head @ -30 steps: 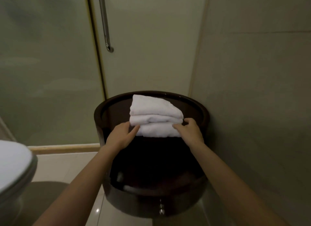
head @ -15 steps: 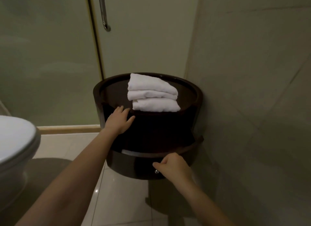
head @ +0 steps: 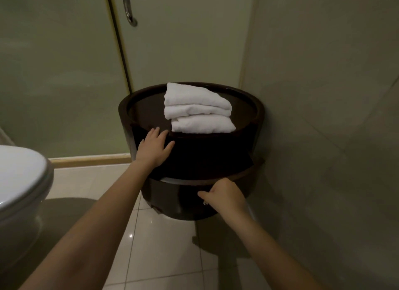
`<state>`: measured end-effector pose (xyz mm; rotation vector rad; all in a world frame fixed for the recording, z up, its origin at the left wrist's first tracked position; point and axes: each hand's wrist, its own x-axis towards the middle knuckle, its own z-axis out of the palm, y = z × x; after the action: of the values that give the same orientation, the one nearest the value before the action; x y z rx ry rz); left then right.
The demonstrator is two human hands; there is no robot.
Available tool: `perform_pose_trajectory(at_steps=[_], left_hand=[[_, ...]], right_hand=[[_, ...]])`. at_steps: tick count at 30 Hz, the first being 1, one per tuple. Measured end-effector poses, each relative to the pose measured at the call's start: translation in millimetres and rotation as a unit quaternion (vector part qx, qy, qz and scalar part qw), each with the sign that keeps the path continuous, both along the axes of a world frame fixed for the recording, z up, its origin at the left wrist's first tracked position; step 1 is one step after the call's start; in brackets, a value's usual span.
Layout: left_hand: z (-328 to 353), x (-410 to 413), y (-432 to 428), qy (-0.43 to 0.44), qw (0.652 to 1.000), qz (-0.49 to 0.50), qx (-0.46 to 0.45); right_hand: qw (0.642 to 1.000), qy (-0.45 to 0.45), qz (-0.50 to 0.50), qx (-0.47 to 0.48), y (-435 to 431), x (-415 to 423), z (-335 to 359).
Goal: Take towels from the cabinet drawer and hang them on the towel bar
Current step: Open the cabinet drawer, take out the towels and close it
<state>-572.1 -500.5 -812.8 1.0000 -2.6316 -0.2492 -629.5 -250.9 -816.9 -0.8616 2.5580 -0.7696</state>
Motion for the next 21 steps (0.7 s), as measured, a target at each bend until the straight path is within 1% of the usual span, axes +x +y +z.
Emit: perform_pose_trajectory(at_steps=[9, 21], left_hand=[[-3, 1, -1, 0.01, 0.999, 0.002, -0.033], [-8, -3, 3, 0.03, 0.998, 0.021, -0.049]], right_hand=[[1.0, 0.009, -0.015, 0.005, -40, -31, 0], [0.998, 0.019, -0.051, 0.034, -110, -79, -12]])
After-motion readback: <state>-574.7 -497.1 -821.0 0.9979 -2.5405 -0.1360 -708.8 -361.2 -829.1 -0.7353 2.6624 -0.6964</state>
